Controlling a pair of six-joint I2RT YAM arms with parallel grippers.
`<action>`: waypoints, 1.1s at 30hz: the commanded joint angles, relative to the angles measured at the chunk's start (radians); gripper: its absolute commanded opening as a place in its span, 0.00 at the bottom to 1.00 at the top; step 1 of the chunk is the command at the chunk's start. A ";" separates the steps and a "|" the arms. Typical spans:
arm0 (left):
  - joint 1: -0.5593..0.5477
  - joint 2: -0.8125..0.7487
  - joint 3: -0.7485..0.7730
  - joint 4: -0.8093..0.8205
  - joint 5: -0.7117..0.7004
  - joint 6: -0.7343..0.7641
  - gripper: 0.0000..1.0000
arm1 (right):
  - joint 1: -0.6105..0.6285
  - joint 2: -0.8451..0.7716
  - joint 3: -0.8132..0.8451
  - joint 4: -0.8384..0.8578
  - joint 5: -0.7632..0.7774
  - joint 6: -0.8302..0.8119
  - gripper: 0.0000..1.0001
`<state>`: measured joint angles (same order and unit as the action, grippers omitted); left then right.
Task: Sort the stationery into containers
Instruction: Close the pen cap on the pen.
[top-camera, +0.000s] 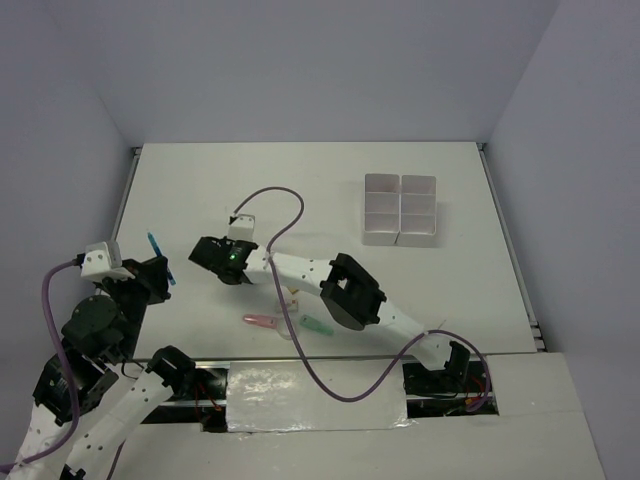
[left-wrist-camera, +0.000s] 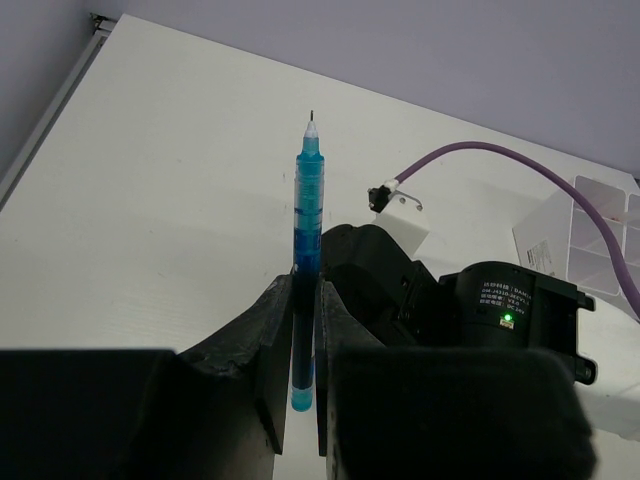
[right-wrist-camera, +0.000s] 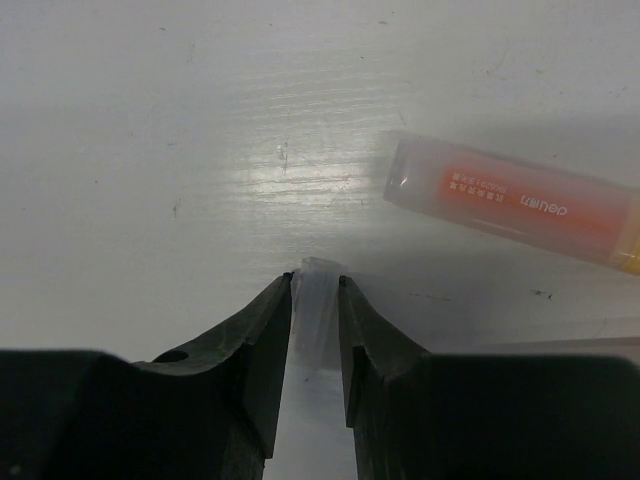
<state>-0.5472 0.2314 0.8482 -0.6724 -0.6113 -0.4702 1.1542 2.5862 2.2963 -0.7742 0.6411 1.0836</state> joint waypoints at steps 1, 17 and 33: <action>0.003 -0.012 -0.003 0.050 -0.001 0.021 0.00 | -0.010 0.015 -0.058 -0.048 -0.063 -0.053 0.33; 0.003 0.002 0.000 0.045 -0.019 0.018 0.00 | -0.007 -0.087 -0.270 0.108 -0.185 -0.375 0.43; 0.003 0.019 0.002 0.043 -0.031 0.018 0.00 | -0.050 -0.038 -0.225 0.087 -0.305 -0.427 0.36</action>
<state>-0.5472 0.2348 0.8482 -0.6724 -0.6308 -0.4702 1.1179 2.4733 2.0899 -0.5838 0.4267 0.6624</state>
